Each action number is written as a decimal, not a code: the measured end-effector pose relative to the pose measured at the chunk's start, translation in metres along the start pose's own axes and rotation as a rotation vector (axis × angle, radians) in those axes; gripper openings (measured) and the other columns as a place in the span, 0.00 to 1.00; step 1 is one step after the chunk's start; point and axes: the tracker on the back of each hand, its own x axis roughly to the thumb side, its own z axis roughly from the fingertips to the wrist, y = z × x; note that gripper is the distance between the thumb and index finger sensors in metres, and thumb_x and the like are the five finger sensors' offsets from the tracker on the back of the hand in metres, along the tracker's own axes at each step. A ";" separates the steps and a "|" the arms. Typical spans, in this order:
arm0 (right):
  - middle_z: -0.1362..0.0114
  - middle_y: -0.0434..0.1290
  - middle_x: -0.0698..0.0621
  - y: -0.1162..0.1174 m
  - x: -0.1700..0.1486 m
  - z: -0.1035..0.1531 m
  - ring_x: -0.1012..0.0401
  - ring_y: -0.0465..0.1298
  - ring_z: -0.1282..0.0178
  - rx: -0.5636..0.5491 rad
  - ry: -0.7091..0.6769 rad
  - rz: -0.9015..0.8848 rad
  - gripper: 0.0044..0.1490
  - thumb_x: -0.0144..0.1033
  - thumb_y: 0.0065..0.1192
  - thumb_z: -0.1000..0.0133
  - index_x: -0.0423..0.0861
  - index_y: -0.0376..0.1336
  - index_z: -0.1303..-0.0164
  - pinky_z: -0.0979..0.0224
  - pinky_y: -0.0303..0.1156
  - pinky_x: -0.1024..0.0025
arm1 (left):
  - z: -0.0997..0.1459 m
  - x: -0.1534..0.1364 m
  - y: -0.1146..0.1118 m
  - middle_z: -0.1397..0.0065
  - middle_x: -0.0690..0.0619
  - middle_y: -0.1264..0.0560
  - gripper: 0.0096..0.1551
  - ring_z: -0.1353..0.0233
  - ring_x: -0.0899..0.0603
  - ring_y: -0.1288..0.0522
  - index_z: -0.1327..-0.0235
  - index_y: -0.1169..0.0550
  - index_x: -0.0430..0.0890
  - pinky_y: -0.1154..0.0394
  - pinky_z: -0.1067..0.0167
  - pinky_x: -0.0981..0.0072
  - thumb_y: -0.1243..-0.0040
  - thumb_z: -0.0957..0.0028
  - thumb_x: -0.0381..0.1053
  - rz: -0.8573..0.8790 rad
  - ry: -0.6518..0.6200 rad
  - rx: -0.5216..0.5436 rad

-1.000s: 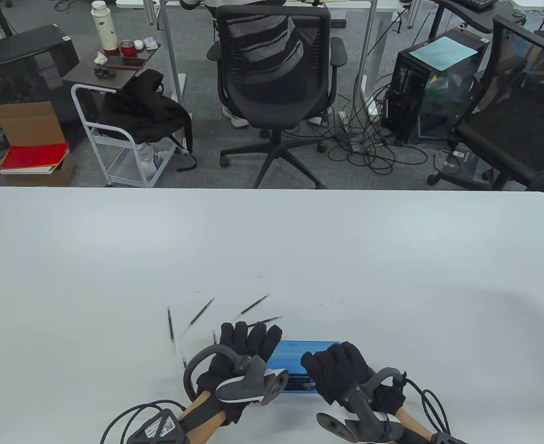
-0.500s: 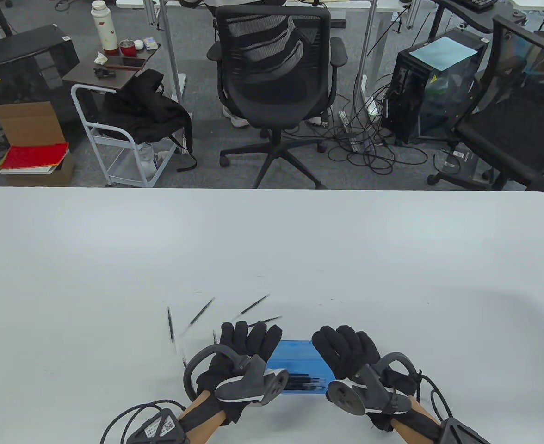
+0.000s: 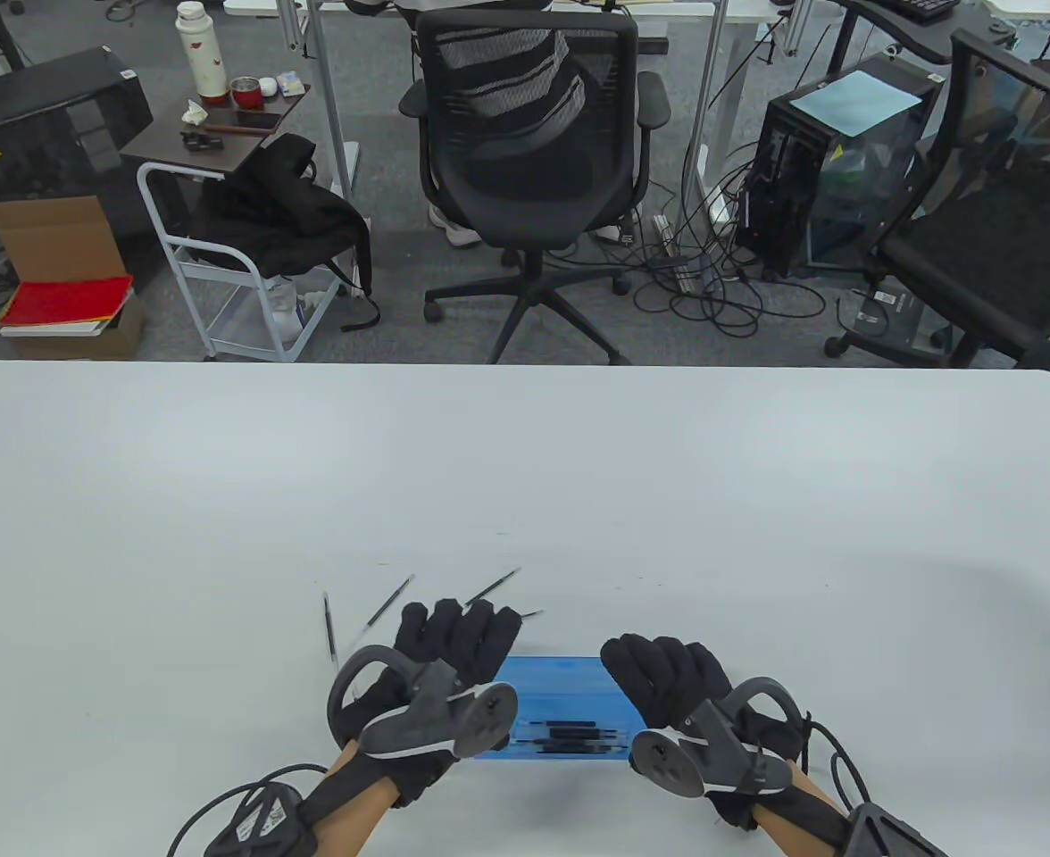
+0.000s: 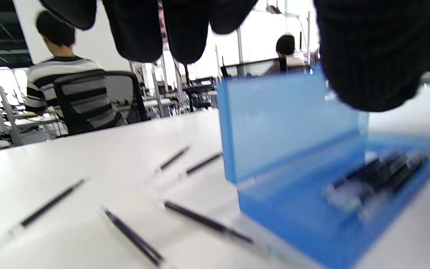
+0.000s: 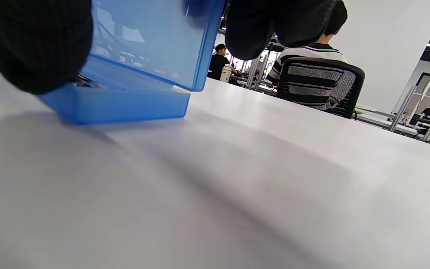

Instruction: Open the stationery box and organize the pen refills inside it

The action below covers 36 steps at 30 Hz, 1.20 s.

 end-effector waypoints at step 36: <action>0.09 0.48 0.39 0.000 0.001 0.003 0.42 0.65 0.16 -0.005 -0.021 0.023 0.77 0.61 0.69 0.56 0.44 0.29 0.13 0.17 0.64 0.40 | 0.040 -0.053 -0.070 0.37 0.61 0.15 0.22 0.33 0.47 0.16 0.51 0.14 0.60 0.33 0.23 0.37 0.17 0.59 0.45 -0.215 -0.219 -0.044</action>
